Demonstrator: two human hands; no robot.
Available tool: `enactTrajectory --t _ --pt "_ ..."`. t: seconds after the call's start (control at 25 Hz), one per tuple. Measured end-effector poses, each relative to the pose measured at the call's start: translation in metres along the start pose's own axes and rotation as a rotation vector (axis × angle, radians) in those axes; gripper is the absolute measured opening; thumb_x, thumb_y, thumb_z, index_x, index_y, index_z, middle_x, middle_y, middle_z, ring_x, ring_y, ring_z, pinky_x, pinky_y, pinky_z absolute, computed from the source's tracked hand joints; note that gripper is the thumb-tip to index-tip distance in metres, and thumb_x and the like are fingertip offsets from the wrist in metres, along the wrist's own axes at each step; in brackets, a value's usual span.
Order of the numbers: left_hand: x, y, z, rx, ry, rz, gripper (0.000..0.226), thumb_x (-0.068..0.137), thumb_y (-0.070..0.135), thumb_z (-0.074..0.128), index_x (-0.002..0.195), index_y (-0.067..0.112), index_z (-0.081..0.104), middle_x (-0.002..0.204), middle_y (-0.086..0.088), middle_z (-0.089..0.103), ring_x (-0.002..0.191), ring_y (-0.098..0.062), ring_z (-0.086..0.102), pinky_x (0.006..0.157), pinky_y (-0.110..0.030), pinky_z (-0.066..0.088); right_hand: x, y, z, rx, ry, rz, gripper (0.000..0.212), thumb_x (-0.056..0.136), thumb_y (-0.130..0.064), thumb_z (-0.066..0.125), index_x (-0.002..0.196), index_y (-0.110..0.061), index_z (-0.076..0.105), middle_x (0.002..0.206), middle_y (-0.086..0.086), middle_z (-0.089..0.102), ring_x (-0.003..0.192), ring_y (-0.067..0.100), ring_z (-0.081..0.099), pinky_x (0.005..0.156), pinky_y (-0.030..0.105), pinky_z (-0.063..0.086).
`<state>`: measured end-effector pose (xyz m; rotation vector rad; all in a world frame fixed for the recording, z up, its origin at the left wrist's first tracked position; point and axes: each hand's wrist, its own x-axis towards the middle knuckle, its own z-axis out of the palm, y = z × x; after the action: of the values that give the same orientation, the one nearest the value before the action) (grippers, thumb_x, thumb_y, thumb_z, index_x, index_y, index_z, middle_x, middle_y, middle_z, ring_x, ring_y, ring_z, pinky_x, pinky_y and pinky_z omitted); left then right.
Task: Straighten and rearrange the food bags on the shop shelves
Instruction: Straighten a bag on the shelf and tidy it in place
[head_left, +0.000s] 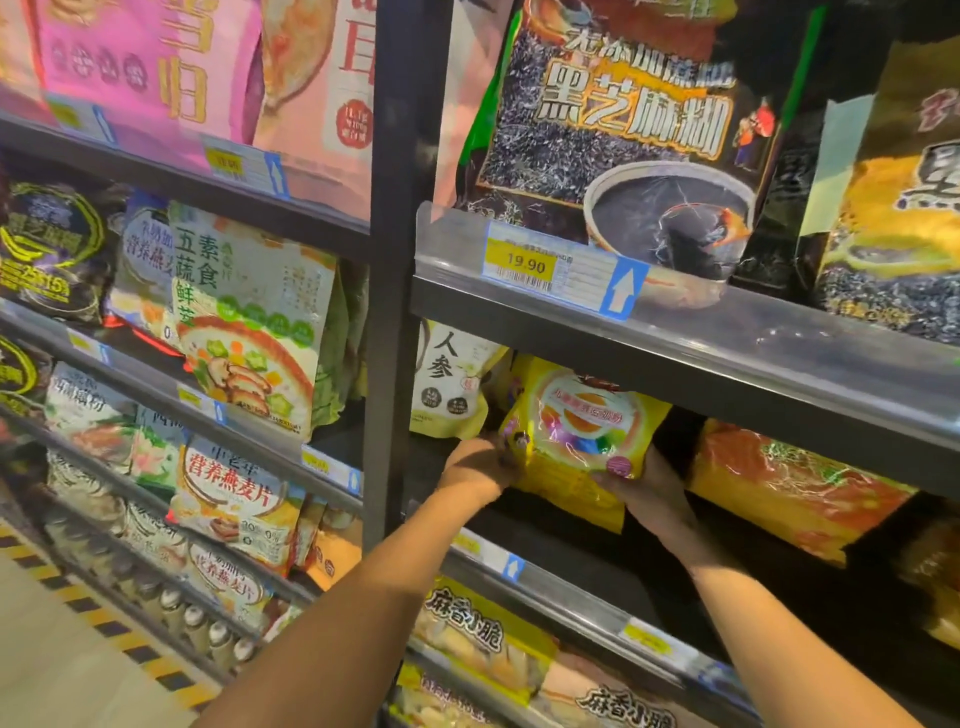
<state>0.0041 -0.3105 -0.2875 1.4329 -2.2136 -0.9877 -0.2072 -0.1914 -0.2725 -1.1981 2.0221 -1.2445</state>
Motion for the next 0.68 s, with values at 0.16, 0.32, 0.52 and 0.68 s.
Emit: enactTrajectory --t 0.16,0.32,0.52,0.68 --pt "0.009 0.007 -0.001 0.095 -0.150 0.089 0.027 0.097 0.034 0.063 0.113 0.016 0.074 0.120 -0.012 0.070 0.110 -0.032 0.067 0.088 -0.034 0.055 0.011 0.004 -0.002 -0.057 -0.010 0.014 0.074 0.082 -0.014 0.087 0.145 -0.020 0.050 0.127 -0.004 0.065 0.116 0.014 0.060 0.099 0.035 0.048" --pt "0.020 -0.001 -0.002 0.170 -0.175 0.142 0.039 0.097 0.037 0.061 0.132 0.021 0.063 0.137 -0.011 0.064 0.125 -0.033 0.061 0.101 -0.043 0.053 0.027 0.011 -0.001 -0.194 -0.078 0.001 0.088 0.078 -0.018 0.090 0.151 -0.024 0.041 0.138 -0.001 0.063 0.124 0.019 0.060 0.106 0.044 0.050" --pt "0.033 -0.003 0.001 0.359 -0.199 0.214 0.054 0.097 0.045 0.062 0.146 0.023 0.050 0.149 -0.008 0.054 0.137 -0.034 0.051 0.106 -0.046 0.048 0.047 0.004 0.007 -0.245 0.021 0.027 0.071 0.086 -0.014 0.083 0.147 -0.012 0.047 0.142 0.010 0.061 0.132 0.032 0.057 0.107 0.045 0.046" --pt "0.035 -0.002 0.004 0.500 -0.175 0.263 0.057 0.100 0.043 0.057 0.153 0.029 0.041 0.157 -0.007 0.047 0.144 -0.034 0.043 0.112 -0.049 0.042 0.063 0.007 0.005 -0.242 0.037 0.066 0.057 0.089 -0.014 0.080 0.140 -0.007 0.057 0.139 0.017 0.064 0.130 0.035 0.059 0.108 0.046 0.045"
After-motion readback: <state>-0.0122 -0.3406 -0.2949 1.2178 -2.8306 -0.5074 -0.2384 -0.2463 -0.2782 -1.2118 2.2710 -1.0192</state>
